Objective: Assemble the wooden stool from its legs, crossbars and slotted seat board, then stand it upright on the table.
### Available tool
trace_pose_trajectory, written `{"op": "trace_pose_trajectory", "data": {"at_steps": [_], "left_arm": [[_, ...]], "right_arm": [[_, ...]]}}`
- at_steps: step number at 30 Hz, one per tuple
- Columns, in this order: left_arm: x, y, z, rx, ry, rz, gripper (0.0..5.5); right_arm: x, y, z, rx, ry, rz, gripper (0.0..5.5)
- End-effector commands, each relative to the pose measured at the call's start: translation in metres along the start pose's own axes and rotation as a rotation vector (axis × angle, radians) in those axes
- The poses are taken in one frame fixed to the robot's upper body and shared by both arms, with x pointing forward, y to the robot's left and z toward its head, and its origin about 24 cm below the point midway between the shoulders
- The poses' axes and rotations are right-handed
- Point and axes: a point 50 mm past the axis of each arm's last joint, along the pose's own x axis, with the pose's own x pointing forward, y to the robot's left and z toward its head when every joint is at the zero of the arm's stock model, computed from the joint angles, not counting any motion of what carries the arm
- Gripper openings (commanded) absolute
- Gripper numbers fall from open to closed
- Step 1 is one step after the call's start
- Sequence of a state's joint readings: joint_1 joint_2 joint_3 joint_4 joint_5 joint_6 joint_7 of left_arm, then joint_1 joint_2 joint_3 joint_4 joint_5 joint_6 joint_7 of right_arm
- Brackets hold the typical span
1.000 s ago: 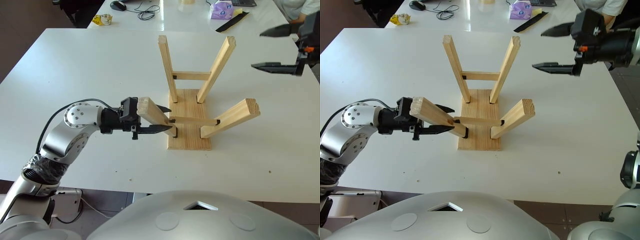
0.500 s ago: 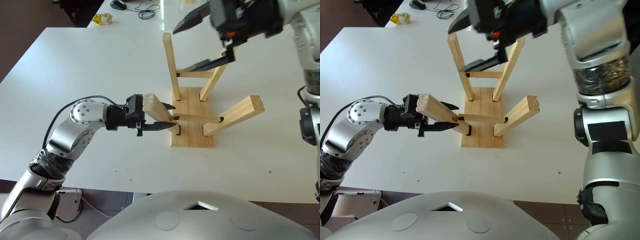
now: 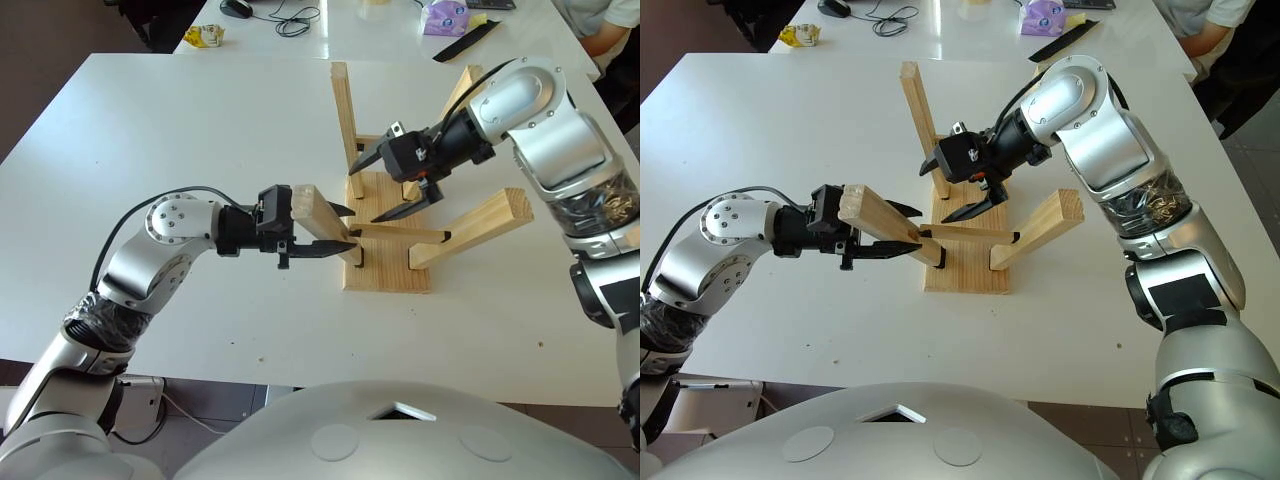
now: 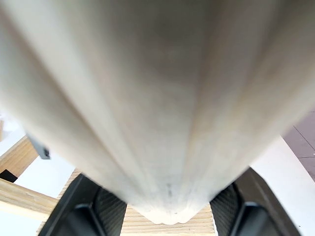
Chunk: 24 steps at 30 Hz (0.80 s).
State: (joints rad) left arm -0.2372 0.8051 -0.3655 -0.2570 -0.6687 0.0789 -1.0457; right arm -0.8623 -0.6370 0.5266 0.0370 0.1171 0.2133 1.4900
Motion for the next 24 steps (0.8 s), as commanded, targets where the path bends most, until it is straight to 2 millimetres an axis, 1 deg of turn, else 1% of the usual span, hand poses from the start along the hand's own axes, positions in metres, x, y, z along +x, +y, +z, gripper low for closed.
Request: {"op": "trace_pose_trajectory", "data": {"at_steps": [1,6,13,20,24], "left_arm": [[-0.009,-0.021,-0.07,-0.256,0.373,0.014,2.05],[-0.009,-0.017,-0.071,-0.255,0.389,0.013,2.05],[-0.005,-0.016,-0.076,-0.249,0.423,-0.025,2.05],[0.001,-0.013,-0.089,-0.255,0.471,-0.046,2.05],[0.008,-0.013,-0.093,-0.23,0.496,-0.082,2.05]], "right_arm": [[0.015,0.01,-0.003,-0.003,0.003,0.071,4.05],[0.021,0.018,-0.003,0.005,-0.008,0.101,4.05],[0.025,0.019,0.001,0.002,-0.026,0.101,4.05],[0.028,0.021,0.001,0.017,-0.037,0.1,4.05],[0.028,0.022,0.001,0.023,-0.039,0.097,4.05]]}}
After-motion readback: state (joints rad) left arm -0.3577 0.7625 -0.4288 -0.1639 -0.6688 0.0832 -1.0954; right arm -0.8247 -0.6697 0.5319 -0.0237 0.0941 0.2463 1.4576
